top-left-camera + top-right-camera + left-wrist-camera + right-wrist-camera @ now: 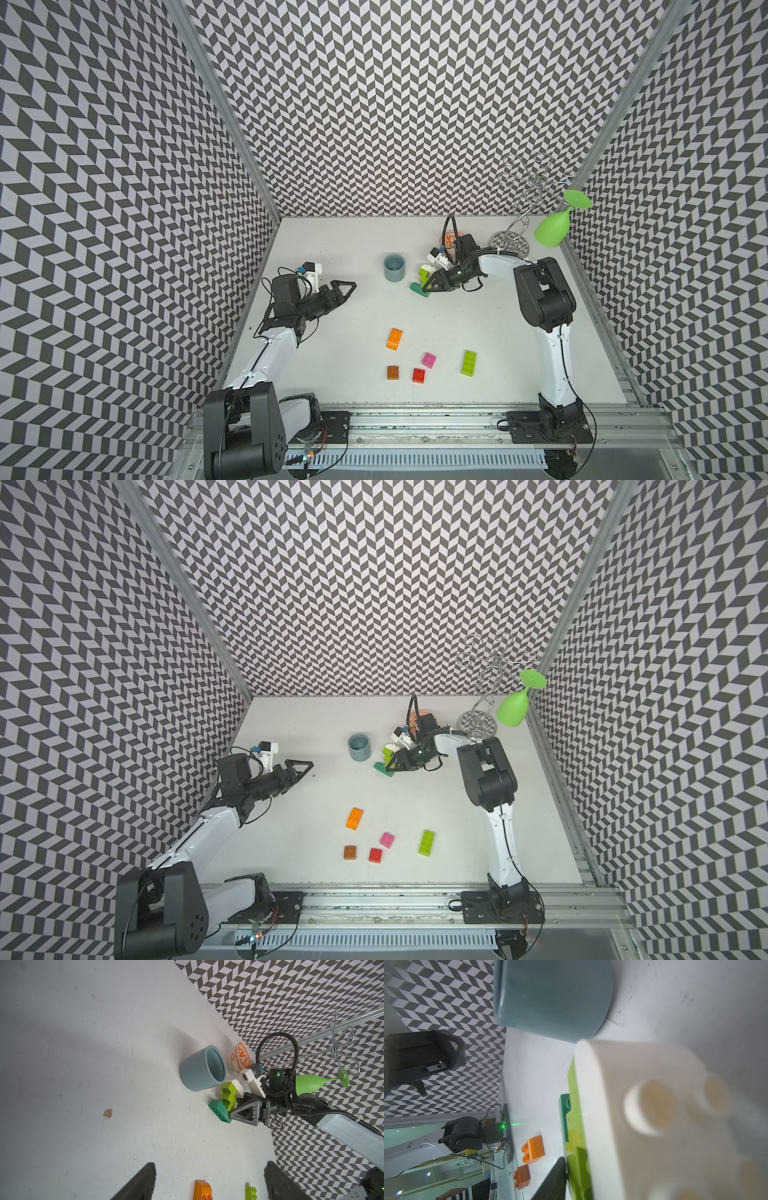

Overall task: Assemble the letter s with lego
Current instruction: Adjust the lego brick at the center of the board.

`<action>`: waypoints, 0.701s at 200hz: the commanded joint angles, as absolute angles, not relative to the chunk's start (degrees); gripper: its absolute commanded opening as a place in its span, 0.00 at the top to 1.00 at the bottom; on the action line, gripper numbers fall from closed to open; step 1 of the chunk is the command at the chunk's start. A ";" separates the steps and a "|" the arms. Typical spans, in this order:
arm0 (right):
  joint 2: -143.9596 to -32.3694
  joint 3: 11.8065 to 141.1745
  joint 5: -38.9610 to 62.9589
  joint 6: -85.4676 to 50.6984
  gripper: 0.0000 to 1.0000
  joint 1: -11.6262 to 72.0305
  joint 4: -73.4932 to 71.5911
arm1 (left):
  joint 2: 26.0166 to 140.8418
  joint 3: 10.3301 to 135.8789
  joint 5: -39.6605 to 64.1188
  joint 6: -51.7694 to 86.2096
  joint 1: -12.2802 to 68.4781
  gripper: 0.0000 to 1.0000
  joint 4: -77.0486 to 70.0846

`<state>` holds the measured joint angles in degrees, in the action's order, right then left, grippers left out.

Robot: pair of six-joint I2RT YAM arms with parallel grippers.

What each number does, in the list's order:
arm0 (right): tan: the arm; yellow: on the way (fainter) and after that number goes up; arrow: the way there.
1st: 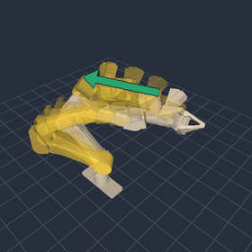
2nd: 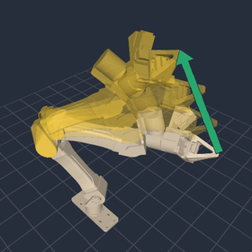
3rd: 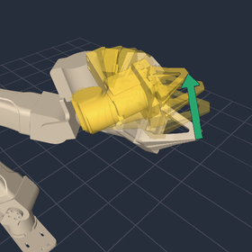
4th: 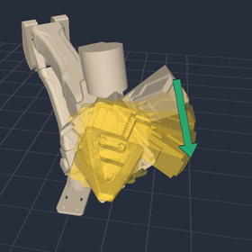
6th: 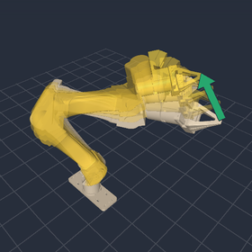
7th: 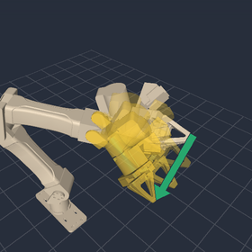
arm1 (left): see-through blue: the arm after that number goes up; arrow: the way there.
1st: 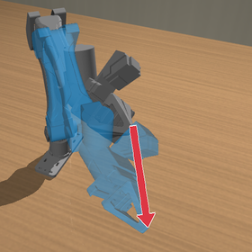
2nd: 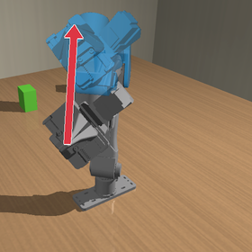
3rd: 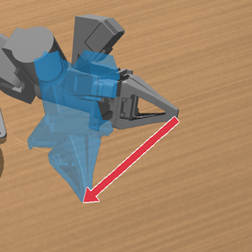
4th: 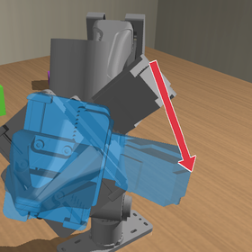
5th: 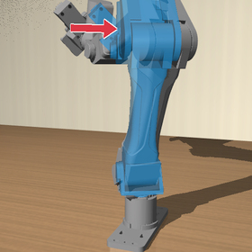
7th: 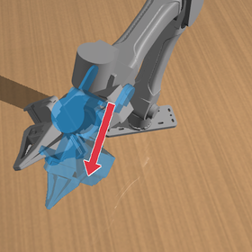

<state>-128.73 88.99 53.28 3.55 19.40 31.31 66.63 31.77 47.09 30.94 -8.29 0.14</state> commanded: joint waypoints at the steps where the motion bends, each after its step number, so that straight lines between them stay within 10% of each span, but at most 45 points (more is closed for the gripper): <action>1: -129.79 90.49 53.26 3.43 0.55 18.99 30.84 | 65.75 32.17 47.71 30.50 -8.77 0.16 -0.69; 140: -121.60 88.79 47.26 -0.02 0.46 17.79 29.89 | 64.37 32.23 46.65 29.73 -8.78 0.15 0.65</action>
